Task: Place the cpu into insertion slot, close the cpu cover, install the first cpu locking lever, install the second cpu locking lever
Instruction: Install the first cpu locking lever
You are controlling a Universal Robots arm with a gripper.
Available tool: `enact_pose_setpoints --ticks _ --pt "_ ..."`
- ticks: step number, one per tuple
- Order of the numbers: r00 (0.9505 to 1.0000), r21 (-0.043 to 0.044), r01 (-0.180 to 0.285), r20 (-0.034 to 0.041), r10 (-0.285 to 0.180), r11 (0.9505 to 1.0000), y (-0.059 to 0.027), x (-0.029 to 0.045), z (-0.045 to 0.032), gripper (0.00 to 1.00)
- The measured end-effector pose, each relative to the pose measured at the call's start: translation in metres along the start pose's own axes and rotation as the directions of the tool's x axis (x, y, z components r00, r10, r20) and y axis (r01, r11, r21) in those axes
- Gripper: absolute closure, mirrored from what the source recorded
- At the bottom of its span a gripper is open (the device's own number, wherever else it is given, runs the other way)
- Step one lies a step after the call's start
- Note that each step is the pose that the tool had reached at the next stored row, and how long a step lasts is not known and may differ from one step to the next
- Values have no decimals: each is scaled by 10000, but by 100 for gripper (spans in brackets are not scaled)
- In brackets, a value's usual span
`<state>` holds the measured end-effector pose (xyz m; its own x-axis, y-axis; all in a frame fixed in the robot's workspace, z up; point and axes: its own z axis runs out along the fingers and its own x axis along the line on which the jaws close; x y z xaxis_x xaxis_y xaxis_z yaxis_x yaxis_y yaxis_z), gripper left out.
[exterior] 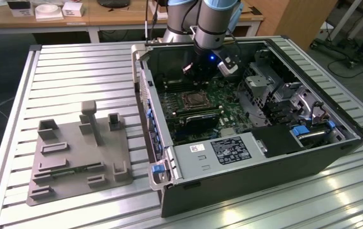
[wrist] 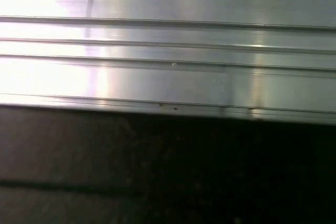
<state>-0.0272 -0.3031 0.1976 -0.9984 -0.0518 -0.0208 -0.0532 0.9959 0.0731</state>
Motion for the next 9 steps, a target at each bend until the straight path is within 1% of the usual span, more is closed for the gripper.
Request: enact_pose_setpoints --ticks 6,9 --pt "10000 11 0 -14 0 10000 -1 2 -10 89" --pt "10000 10 0 -13 0 10000 1 2 -32 89"
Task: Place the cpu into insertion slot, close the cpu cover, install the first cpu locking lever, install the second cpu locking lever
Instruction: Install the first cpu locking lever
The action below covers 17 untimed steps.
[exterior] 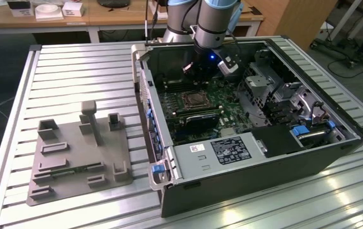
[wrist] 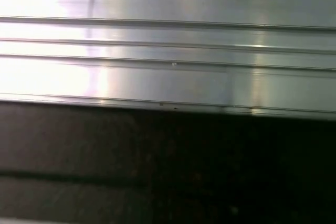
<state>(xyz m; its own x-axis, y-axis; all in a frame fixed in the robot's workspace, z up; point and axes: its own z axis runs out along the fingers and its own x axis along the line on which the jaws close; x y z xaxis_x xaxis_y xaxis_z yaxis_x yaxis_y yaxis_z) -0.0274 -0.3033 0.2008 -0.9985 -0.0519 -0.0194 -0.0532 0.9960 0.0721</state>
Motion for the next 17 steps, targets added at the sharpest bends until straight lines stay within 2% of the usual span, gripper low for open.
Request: enact_pose_setpoints --ticks 3,5,10,17 --pt "10000 7 0 2 0 10000 1 -1 -6 89" --pt "10000 52 0 -1 0 10000 1 0 -6 89" --pt "10000 328 5 -17 -5 9995 0 0 -6 89" --pt "10000 538 9 -29 -7 9986 -1 0 10 89"
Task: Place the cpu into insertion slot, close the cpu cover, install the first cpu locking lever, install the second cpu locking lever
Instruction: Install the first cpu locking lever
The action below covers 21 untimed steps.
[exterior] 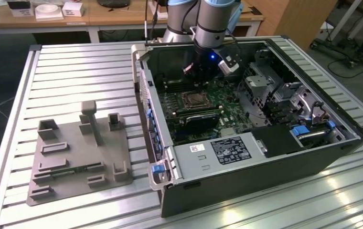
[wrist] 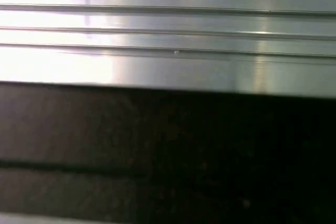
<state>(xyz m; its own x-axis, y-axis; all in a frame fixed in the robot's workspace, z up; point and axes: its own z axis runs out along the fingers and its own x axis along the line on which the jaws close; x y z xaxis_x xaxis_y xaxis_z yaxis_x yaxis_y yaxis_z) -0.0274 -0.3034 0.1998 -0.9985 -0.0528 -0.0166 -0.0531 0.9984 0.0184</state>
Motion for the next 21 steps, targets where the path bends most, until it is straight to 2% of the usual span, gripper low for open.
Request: enact_pose_setpoints --ticks 4,9,15,21 --pt "10000 113 3 -8 -3 9999 -1 0 14 89" --pt "10000 160 2 -9 -1 9999 2 1 20 89" --pt "10000 331 5 -21 -5 9995 13 -3 44 89" --pt "10000 342 6 -22 -6 9994 31 -3 40 89"
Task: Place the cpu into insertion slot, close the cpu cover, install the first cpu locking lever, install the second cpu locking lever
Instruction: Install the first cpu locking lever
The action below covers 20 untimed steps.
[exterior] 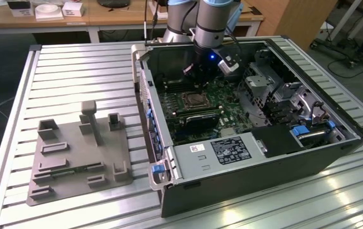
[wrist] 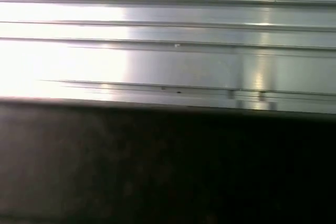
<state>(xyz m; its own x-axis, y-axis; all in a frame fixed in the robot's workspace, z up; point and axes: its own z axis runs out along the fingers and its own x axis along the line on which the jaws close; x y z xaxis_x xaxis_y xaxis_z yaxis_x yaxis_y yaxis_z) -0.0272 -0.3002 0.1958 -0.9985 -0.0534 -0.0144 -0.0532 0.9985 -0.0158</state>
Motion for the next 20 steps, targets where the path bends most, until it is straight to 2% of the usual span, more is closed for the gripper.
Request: enact_pose_setpoints --ticks 9,12,14,17,20 --pt "10000 -2 0 -9 0 10000 58 -2 -7 89" --pt "10000 -52 -1 3 1 10000 78 -9 -12 89" --pt "10000 -152 -2 15 2 9999 80 -10 -10 89" --pt "10000 -444 -6 28 8 9990 78 -8 -12 89" --pt "10000 -606 -8 40 11 9982 80 -10 -15 89"
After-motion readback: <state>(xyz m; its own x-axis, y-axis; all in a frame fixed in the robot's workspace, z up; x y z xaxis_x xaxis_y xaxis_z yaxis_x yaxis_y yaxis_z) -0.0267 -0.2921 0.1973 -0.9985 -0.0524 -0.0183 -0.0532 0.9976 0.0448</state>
